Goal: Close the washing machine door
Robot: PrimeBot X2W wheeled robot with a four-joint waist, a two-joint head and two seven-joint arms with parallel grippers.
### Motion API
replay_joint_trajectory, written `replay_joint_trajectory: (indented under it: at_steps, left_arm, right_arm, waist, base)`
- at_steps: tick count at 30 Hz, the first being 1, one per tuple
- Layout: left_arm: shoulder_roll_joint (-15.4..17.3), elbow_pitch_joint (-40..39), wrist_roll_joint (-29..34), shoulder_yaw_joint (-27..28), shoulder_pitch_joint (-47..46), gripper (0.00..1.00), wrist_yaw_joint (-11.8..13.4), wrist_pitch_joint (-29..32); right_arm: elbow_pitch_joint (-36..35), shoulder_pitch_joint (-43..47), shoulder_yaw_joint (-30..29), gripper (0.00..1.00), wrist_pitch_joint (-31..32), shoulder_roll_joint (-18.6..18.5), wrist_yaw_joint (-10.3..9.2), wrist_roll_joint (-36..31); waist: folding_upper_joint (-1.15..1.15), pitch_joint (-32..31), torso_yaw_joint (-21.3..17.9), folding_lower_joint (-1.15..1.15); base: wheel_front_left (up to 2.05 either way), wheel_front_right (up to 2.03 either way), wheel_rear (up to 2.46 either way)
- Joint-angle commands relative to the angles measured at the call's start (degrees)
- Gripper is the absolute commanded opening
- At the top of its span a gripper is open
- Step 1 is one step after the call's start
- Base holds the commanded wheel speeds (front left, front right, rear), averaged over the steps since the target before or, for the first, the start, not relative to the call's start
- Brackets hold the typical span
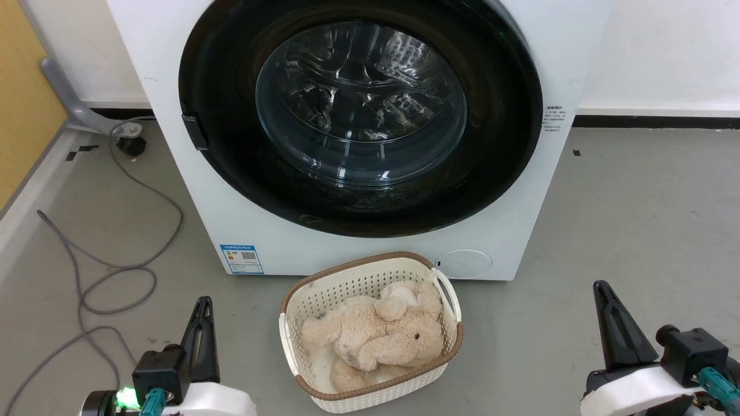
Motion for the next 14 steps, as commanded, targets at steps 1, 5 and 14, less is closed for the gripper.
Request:
replay_joint_trajectory:
  at_steps: [1, 5, 14]
  left_arm:
    - [0.03, -0.26, 0.37, -0.06, -0.78, 0.0, -0.31, 0.24]
    - [0.03, -0.35, 0.44, -0.08, -0.89, 0.0, -0.49, 0.7]
    - [0.04, -0.56, 0.6, -0.13, -1.15, 0.0, -0.92, 1.75]
  right_arm:
    - [-0.4, -0.13, 0.19, 0.0, 0.3, 0.15, -0.01, -0.49]
    - [-0.6, -0.14, 0.33, 0.0, 0.77, 0.16, -0.01, -0.71]
    - [-1.05, -0.16, 0.64, 0.0, 1.83, 0.19, -0.02, -1.22]
  waist:
    - [0.0, 0.0, 0.03, 0.0]
    - [0.0, 0.03, 0.21, 0.0]
    - [0.0, 0.1, 0.63, 0.0]
  base:
    - [0.0, 0.0, 0.0]
    - [0.0, 0.0, 0.0]
    - [0.0, 0.0, 0.0]
